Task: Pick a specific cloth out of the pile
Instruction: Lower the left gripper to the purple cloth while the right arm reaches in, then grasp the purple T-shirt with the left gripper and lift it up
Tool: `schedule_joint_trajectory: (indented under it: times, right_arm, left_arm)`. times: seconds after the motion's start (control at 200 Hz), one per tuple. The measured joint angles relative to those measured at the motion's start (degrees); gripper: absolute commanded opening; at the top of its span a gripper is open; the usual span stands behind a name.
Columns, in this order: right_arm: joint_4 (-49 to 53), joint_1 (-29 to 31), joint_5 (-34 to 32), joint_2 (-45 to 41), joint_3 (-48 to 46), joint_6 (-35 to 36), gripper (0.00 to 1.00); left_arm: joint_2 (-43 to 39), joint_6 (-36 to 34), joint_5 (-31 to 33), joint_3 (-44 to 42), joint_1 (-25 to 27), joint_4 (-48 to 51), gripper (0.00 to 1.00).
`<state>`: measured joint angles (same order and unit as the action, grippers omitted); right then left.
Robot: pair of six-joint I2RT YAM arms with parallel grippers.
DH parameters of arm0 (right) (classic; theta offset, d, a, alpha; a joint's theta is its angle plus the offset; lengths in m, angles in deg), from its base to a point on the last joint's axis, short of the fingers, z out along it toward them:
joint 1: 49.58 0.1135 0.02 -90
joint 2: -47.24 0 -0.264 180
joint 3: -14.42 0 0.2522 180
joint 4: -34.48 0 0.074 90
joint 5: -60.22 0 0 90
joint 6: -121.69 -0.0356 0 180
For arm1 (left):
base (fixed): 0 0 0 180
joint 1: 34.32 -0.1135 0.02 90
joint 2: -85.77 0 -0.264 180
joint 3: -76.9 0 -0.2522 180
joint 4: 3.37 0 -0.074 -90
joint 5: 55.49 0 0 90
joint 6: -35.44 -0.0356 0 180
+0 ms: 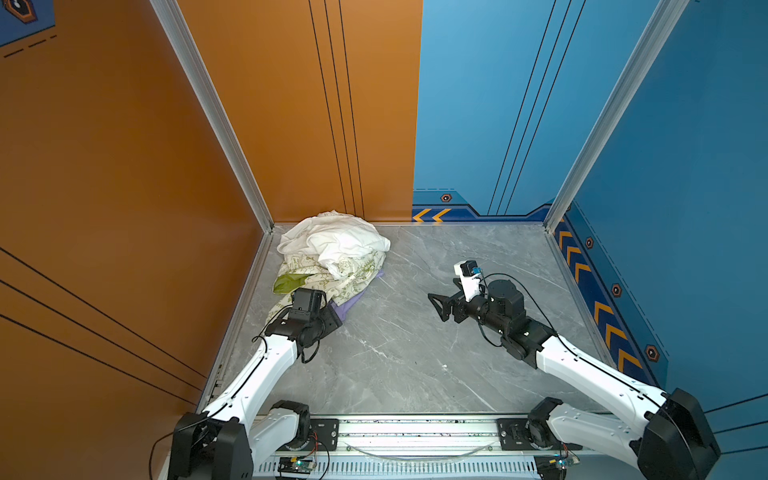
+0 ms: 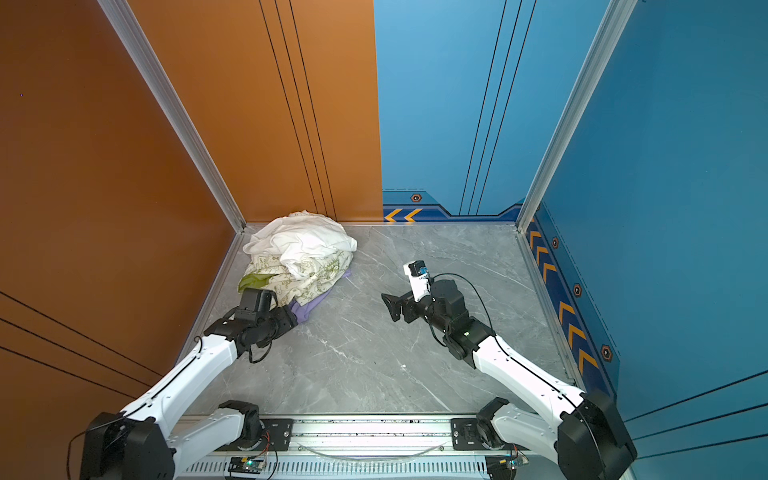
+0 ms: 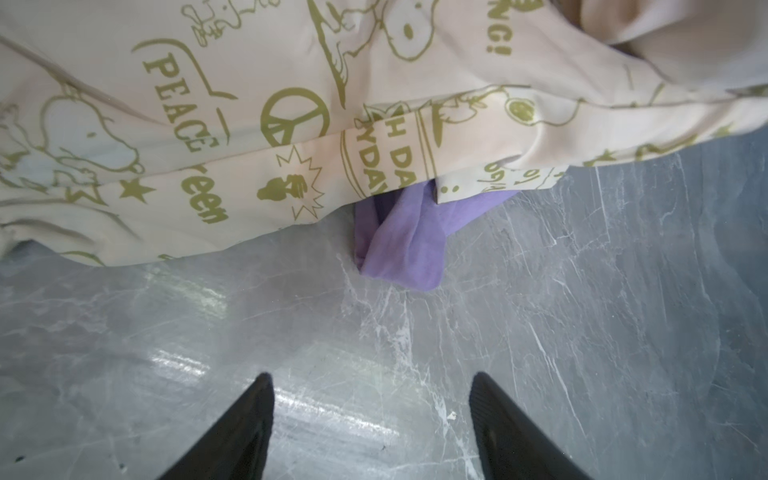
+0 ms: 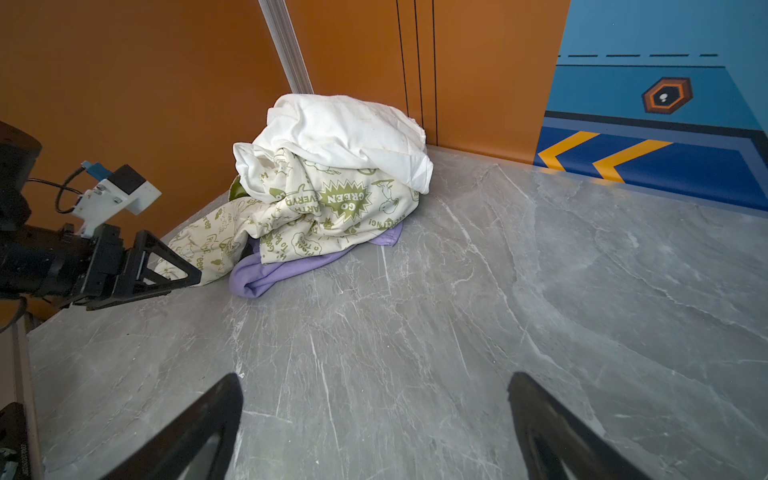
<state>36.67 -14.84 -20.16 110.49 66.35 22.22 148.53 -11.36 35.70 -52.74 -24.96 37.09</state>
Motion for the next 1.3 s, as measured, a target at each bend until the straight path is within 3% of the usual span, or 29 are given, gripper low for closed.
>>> schedule_joint_trajectory:
  times: [0.736,1.201,1.301]
  right_arm:
    - [0.09,4.61,0.72,1.18,1.79,2.93,1.0]
    - [0.09,4.7,0.72,1.66,1.79,3.74,1.0]
    - [0.09,4.7,0.72,1.66,1.79,3.76,1.0]
  left_arm:
    - [14.88,0.61,-2.6,-0.02,-2.19,-13.35,0.37]
    - [19.69,0.2,-6.21,0.0,-3.5,-19.93,0.0]
    - [18.56,-0.2,-6.19,0.0,-3.5,-19.91,0.0]
